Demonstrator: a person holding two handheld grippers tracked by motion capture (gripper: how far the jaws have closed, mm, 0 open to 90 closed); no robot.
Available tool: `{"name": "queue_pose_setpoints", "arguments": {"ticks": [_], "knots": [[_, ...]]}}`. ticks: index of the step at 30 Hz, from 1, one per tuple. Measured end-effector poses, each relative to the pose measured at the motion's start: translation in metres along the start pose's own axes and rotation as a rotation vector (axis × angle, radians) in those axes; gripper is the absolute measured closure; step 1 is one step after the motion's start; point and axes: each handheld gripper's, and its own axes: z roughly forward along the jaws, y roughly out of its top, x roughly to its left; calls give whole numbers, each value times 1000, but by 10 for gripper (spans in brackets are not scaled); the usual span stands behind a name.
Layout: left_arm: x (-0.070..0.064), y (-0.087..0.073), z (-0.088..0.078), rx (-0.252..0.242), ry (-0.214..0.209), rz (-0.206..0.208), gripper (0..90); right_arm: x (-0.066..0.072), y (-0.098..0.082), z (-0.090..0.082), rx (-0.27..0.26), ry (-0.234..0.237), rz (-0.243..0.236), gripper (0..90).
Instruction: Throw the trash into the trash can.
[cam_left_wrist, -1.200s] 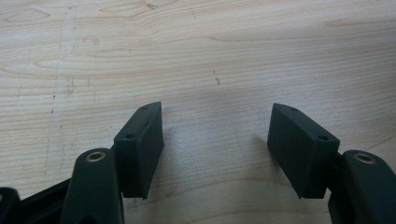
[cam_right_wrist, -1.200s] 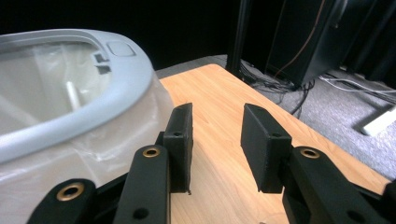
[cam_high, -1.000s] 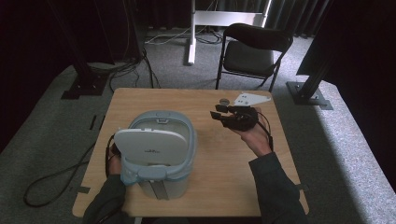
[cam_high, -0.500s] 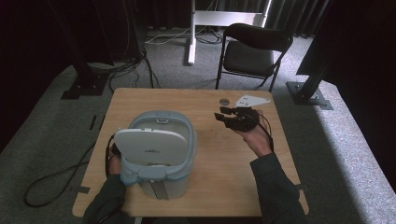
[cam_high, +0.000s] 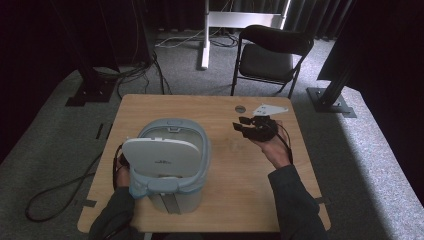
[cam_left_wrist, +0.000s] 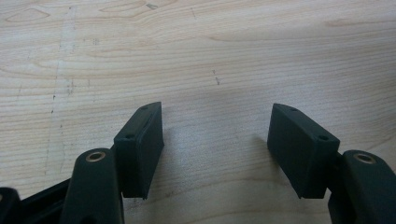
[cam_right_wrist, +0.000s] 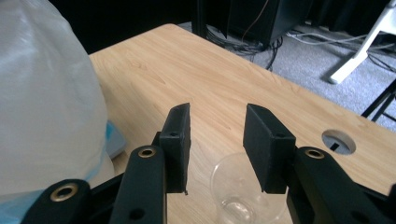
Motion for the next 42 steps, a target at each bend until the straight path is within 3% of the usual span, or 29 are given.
{"name": "queue_pose_setpoints", "arguments": {"ticks": [12, 21, 42], "knots": [[0, 0, 0, 0, 0, 0, 362, -12, -17, 12, 67, -45, 43, 593], [0, 0, 0, 0, 0, 0, 362, -20, -29, 22, 136, -109, 73, 590], [0, 0, 0, 0, 0, 0, 362, -38, -48, 41, 224, -157, 165, 584]]}}
